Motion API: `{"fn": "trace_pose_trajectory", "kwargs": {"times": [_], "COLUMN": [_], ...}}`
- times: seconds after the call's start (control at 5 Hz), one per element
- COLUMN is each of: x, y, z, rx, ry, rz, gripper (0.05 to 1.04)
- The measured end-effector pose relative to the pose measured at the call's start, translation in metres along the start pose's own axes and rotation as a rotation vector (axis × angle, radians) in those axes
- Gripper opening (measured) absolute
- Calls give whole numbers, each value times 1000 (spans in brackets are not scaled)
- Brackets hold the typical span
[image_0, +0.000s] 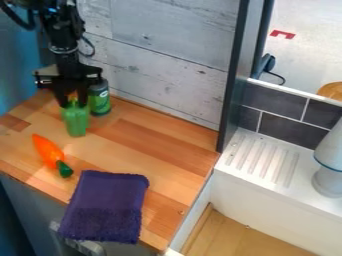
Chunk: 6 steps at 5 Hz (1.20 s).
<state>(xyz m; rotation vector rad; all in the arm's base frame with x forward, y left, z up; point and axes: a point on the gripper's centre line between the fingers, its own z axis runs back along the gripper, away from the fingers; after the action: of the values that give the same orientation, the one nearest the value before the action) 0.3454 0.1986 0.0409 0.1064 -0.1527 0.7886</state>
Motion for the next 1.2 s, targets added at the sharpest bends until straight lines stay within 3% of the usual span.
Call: {"fn": "trace_pose_trajectory", "kwargs": {"times": [0.2, 0.4, 0.6, 0.8, 1.0, 1.2], "x": [-1, -5, -4, -15, -36, -72], "y": [0, -5, -12, -49, -108, -148], "z": [0, 13, 50, 71, 87, 91], "rx": [-1, -46, -112, -177, -194, -145], "ry": [0, 22, 2, -4, -34, -91], "rz": [12, 12, -8, -95, -273, -381], "gripper": [264, 182, 128, 118, 117, 117]}}
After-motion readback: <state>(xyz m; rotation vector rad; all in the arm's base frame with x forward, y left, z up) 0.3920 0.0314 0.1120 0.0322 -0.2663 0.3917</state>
